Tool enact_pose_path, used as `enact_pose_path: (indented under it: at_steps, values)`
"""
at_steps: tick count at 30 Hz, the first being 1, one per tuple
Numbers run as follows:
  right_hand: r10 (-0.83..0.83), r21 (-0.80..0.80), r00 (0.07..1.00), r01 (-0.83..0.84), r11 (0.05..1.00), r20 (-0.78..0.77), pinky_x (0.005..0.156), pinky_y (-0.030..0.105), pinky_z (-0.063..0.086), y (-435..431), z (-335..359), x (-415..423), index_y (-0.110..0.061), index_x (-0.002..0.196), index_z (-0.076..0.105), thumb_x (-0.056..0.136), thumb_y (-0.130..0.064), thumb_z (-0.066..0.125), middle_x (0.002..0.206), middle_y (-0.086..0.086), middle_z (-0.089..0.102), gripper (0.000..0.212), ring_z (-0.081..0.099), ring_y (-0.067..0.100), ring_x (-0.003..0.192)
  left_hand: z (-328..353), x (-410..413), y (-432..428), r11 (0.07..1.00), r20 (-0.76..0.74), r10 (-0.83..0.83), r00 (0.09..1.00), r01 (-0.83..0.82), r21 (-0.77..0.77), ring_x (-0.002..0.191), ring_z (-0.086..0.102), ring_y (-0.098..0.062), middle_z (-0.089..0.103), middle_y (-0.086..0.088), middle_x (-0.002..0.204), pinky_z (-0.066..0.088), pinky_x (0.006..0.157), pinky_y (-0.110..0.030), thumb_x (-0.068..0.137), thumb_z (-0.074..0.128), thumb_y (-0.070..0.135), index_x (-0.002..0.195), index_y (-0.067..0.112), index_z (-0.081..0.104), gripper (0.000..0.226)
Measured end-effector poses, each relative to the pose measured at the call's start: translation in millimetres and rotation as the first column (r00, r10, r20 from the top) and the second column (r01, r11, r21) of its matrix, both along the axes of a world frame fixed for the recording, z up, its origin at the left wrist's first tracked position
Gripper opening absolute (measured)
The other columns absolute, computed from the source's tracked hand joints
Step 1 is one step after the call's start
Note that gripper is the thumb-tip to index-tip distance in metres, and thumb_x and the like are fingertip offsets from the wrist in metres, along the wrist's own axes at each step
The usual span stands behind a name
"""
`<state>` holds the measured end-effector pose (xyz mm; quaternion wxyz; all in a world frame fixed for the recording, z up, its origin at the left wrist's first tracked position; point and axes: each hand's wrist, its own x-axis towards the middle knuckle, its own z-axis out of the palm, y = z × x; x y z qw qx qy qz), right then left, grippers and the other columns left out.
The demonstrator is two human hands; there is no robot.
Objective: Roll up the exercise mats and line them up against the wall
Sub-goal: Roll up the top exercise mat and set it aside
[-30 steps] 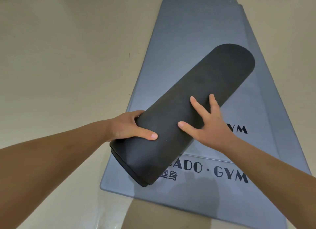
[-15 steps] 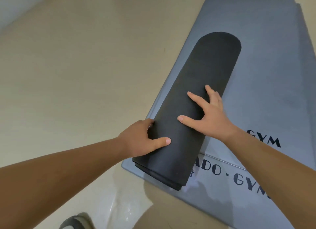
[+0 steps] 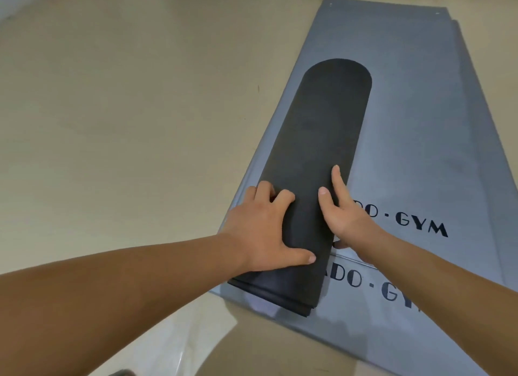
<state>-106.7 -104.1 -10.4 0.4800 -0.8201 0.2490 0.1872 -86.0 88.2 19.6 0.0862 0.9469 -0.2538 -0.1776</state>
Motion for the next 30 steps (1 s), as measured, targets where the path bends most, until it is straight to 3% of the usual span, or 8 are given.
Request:
enact_pose_path:
  at_steps: [5, 11, 15, 19, 21, 23, 26, 30]
  values:
    - [0.177, -0.282, 0.977, -0.137, 0.95, 0.121, 0.097, 0.045, 0.052, 33.5, 5.3, 8.4, -0.069, 0.152, -0.005, 0.097, -0.074, 0.036, 0.119, 0.012, 0.054, 0.069, 0.061, 0.025, 0.101, 5.5, 33.4, 46.8, 0.999, -0.12, -0.023, 0.993, 0.017, -0.05, 0.13, 0.044, -0.02, 0.035, 0.003, 0.145, 0.051, 0.102, -0.045, 0.075, 0.062, 0.087, 0.155, 0.033, 0.027, 0.102]
    - [0.541, -0.544, 0.761, -0.302, 0.783, 0.357, 0.119, 0.042, 0.03, 84.9, -0.2, 28.5, -0.042, 0.154, 0.046, 0.101, -0.035, 0.061, 0.165, 0.01, 0.034, 0.055, 0.033, 0.028, 0.146, 1.7, 55.8, 143.8, 0.949, 0.06, -0.255, 0.965, 0.262, -0.176, 0.128, 0.052, -0.029, 0.04, -0.003, 0.156, 0.051, 0.101, -0.042, 0.087, 0.042, 0.032, 0.156, 0.024, 0.042, 0.069]
    - [0.712, -0.516, 0.585, -0.503, 0.694, 0.388, 0.127, 0.045, 0.026, 128.0, -9.8, 55.2, -0.028, 0.155, 0.048, 0.097, -0.024, 0.069, 0.171, -0.001, 0.024, 0.061, 0.018, 0.018, 0.158, -12.4, 45.4, 181.3, 0.964, 0.024, -0.002, 1.0, 0.009, -0.267, 0.136, 0.047, -0.024, 0.043, -0.002, 0.154, 0.047, 0.108, -0.041, 0.091, 0.051, 0.07, 0.144, 0.023, 0.053, 0.071]
    - [0.569, -0.542, 0.817, -0.435, 0.719, 0.099, 0.125, 0.051, 0.025, 164.4, -6.3, 82.6, -0.054, 0.158, 0.023, 0.097, -0.062, 0.055, 0.173, 0.001, -0.004, 0.07, 0.003, 0.031, 0.159, -33.1, 65.0, 218.6, 0.96, -0.104, 0.241, 0.965, -0.253, -0.118, 0.12, 0.051, -0.018, 0.046, 0.009, 0.123, 0.053, 0.092, -0.041, 0.071, 0.052, 0.094, 0.125, 0.025, 0.047, 0.089]
    - [0.445, -0.306, 0.895, -0.428, 0.85, -0.016, 0.117, 0.04, 0.034, 181.8, -4.6, 94.0, -0.065, 0.155, 0.007, 0.096, -0.067, 0.054, 0.17, 0.003, 0.015, 0.075, 0.034, 0.028, 0.146, -40.5, 78.0, 240.8, 0.914, -0.16, 0.336, 0.928, -0.363, -0.181, 0.124, 0.051, -0.021, 0.045, 0.009, 0.125, 0.051, 0.096, -0.042, 0.073, 0.054, 0.087, 0.131, 0.027, 0.045, 0.084]
    - [0.405, -0.187, 0.912, -0.388, 0.903, 0.062, 0.106, 0.029, 0.042, 208.4, -7.7, 102.4, -0.069, 0.153, 0.005, 0.097, -0.067, 0.051, 0.151, -0.004, 0.044, 0.073, 0.055, 0.013, 0.118, -43.4, 85.9, 259.3, 0.897, -0.094, 0.316, 0.944, -0.33, -0.295, 0.139, 0.043, -0.025, 0.039, 0.004, 0.152, 0.046, 0.108, -0.041, 0.086, 0.055, 0.067, 0.149, 0.028, 0.042, 0.076]
    - [0.406, -0.372, 0.906, -0.34, 0.864, 0.116, 0.102, 0.039, 0.046, 256.3, -14.1, 114.7, -0.068, 0.154, 0.004, 0.098, -0.071, 0.04, 0.125, 0.003, 0.039, 0.066, 0.052, 0.023, 0.109, -37.2, 91.9, 278.5, 0.913, 0.119, 0.164, 0.979, -0.105, -0.394, 0.133, 0.05, -0.027, 0.049, -0.003, 0.152, 0.052, 0.103, -0.043, 0.09, 0.045, 0.047, 0.141, 0.02, 0.059, 0.06]
    - [0.384, -0.465, 0.887, -0.236, 0.853, 0.256, 0.093, 0.033, 0.035, 300.6, -14.2, 123.0, -0.064, 0.155, 0.014, 0.092, -0.075, 0.049, 0.12, 0.0, 0.033, 0.074, 0.033, 0.02, 0.115, -35.8, 86.2, 293.0, 0.961, 0.147, 0.177, 0.973, -0.139, -0.238, 0.134, 0.045, -0.022, 0.048, 0.001, 0.146, 0.053, 0.097, -0.038, 0.08, 0.055, 0.079, 0.137, 0.018, 0.055, 0.083]
